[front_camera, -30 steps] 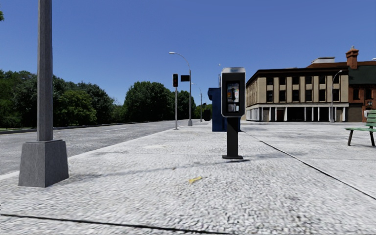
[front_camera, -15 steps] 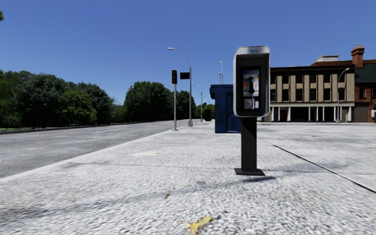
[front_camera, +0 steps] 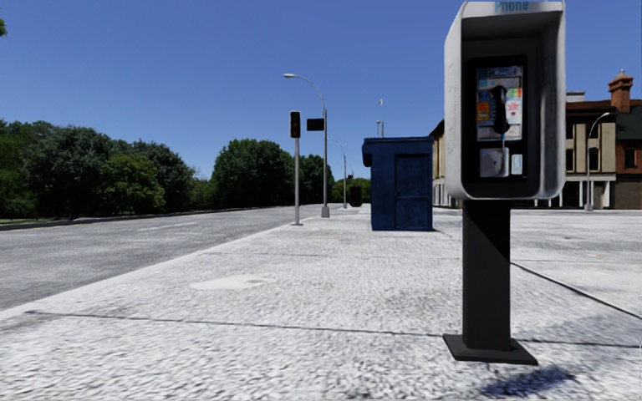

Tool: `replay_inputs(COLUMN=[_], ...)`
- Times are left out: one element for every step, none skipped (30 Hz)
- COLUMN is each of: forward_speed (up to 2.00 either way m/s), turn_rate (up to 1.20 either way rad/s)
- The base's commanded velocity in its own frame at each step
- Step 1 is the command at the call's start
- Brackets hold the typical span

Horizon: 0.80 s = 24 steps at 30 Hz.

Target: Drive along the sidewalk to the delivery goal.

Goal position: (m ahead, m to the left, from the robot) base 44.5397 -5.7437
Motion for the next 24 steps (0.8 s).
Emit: replay_inputs(forward_speed=[2.0,2.0,2.0,2.0,2.0,2.0,2.0,2.0,2.0,2.0,2.0,2.0,2.0,2.0,2.0,2.0,2.0,2.0,2.0,2.0,2.0,2.0,2.0,2.0], turn_rate=[0.0,0.0,0.0,0.0,0.0,0.0,0.0,0.0,0.0,0.0,0.0,0.0,0.0,0.0,0.0,0.0,0.0,0.0,0.0,0.0,0.0,0.0,0.0,0.0])
